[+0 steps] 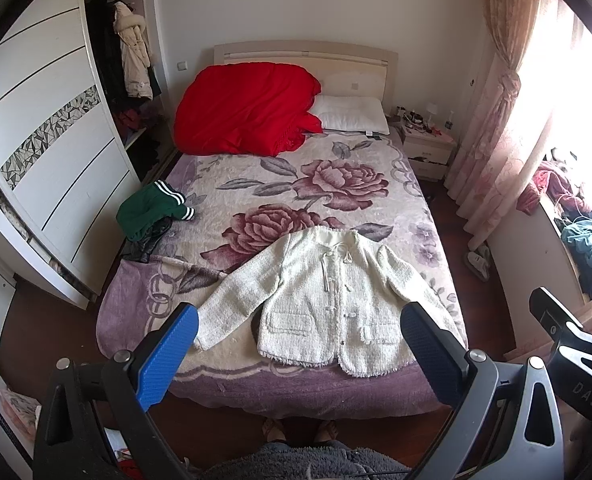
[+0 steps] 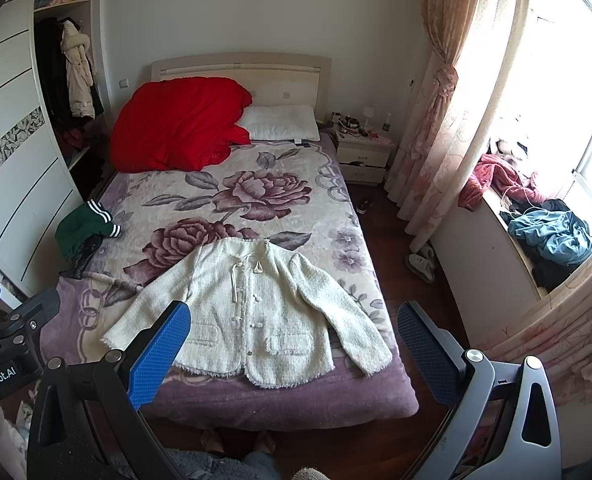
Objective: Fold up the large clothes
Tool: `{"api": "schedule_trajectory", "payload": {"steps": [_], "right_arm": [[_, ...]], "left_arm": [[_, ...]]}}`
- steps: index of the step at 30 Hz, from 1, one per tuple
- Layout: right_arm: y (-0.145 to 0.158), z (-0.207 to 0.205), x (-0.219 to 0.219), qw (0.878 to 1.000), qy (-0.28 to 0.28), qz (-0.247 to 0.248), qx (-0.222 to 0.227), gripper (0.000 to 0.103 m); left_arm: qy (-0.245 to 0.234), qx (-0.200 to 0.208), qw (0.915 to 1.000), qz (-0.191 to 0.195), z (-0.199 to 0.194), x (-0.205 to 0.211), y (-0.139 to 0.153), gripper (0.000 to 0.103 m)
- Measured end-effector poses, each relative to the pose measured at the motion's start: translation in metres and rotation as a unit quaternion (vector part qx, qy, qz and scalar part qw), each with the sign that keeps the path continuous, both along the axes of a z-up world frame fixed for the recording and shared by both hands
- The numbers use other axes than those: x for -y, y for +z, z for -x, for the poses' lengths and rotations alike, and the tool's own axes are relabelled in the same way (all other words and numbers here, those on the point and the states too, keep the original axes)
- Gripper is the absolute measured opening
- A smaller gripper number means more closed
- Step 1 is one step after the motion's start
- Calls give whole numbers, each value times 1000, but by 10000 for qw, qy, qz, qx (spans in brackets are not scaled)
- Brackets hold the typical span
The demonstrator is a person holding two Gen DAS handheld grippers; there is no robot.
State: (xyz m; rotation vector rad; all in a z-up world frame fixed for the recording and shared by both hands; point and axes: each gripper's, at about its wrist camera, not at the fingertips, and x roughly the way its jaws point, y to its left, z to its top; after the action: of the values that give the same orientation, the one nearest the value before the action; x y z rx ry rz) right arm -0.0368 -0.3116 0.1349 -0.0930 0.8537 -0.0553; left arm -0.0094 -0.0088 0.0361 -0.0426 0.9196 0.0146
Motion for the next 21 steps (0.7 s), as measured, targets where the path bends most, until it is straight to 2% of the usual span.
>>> {"api": "schedule_trajectory", "payload": {"steps": [8, 12, 16, 21], "right_arm": [[8, -4, -5, 10000, 13, -53, 9, 103], [-10, -25, -1, 9994, -198, -243, -150, 103], [-62, -55, 19, 9956, -578, -500, -541, 103], [-163, -76, 75, 9770, -1630, -858, -1078, 103]], "left_arm": [[6, 2, 10000, -18, 1, 0, -4, 103], [227, 110, 9994, -216, -25, -3, -20, 103], [283, 47, 9982, -519, -59, -14, -62, 103], [200, -240, 9969, -724, -93, -24, -133, 103]]}}
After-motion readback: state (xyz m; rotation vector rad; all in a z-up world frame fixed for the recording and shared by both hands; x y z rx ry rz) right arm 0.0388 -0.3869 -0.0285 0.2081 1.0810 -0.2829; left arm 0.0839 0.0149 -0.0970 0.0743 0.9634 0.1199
